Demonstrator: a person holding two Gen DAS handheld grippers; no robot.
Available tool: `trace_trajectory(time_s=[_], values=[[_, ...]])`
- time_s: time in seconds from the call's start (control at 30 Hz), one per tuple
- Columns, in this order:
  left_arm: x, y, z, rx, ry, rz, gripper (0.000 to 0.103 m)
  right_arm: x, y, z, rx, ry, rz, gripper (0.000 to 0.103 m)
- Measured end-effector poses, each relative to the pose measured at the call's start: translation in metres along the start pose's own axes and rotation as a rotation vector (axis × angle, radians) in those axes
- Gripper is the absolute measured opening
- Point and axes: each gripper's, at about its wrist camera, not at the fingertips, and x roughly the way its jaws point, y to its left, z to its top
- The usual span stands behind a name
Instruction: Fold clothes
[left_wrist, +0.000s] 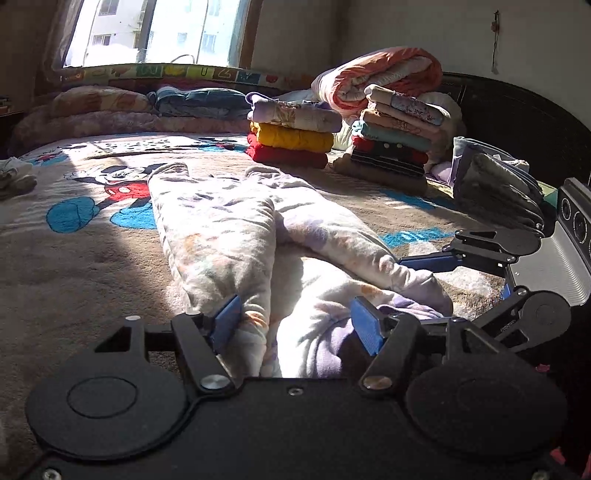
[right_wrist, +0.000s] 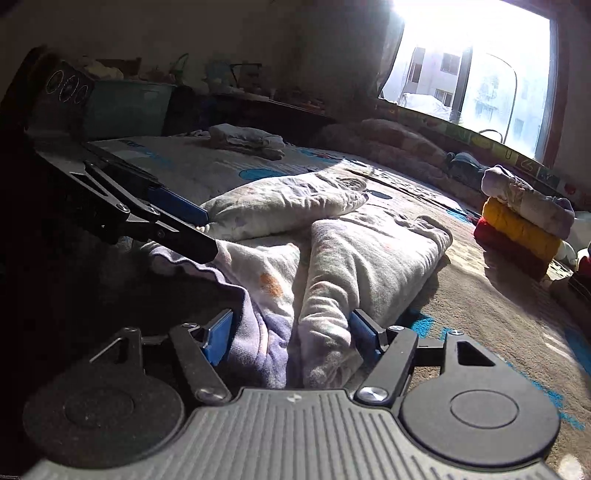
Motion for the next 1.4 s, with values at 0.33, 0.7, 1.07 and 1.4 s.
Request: trace_trajectory(time_s=[0.33, 0.7, 1.07, 1.4], values=[[-0.019, -0.032, -0.041, 0.636, 0.108, 0.287, 0.065, -0.039, 0.008, -0.023, -0.276, 0.119, -0.15, 0.067], [0.005, -0.022, -0.054, 0.925, 0.049, 0.353, 0.068, -0.018, 0.003, -0.023, -0.503, 0.013, -0.182, 0.068], [0.001, 0.003, -0.076, 1.146, -0.07, 0.334, 0.068, -0.021, -0.011, -0.058, -0.925, -0.166, -0.116, 0.071], [-0.002, 0.001, -0.079, 1.349, -0.189, 0.271, 0.072, -0.019, -0.009, -0.048, -0.951, -0.211, 0.009, 0.06]])
